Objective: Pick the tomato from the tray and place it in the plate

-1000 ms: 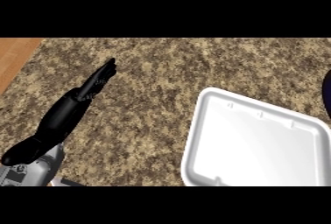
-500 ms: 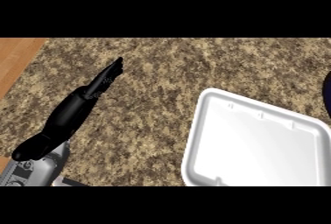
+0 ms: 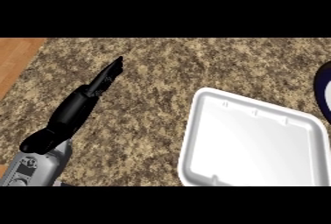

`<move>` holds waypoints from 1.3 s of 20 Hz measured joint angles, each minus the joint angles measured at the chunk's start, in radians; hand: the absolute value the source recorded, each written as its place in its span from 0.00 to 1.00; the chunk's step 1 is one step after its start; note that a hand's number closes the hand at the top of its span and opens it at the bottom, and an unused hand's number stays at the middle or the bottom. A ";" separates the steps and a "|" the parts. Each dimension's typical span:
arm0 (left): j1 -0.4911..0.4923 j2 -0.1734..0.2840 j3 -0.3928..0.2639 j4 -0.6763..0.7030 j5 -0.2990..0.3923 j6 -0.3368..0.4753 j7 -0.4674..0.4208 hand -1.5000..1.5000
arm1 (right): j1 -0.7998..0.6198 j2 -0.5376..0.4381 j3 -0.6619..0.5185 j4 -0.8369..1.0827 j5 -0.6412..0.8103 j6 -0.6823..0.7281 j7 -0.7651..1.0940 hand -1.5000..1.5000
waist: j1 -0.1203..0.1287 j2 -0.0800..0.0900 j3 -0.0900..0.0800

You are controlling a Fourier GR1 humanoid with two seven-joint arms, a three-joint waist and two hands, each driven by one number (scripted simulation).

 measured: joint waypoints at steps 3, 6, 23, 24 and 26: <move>0.001 -0.005 0.005 0.008 0.001 0.008 0.006 0.50 | 0.023 0.003 -0.007 0.001 -0.007 -0.025 0.001 1.00 | -0.020 -0.005 0.002; 0.009 -0.004 0.014 0.015 0.001 0.015 0.005 0.50 | 0.049 0.007 -0.039 0.001 -0.039 -0.052 0.000 1.00 | -0.038 -0.011 0.005; 0.033 0.005 0.044 0.030 0.001 0.029 0.002 0.50 | 0.258 0.103 -0.194 0.002 -0.198 -0.325 -0.022 0.00 | -0.083 -0.028 0.003; 0.035 0.006 0.045 0.032 0.001 0.027 0.001 0.50 | 0.265 0.107 -0.191 0.002 -0.194 -0.346 -0.022 0.00 | -0.080 -0.029 0.002; 0.033 0.007 0.044 0.033 0.003 0.024 -0.001 0.50 | 0.270 0.116 -0.179 0.002 -0.184 -0.391 -0.021 0.00 | -0.074 -0.031 0.000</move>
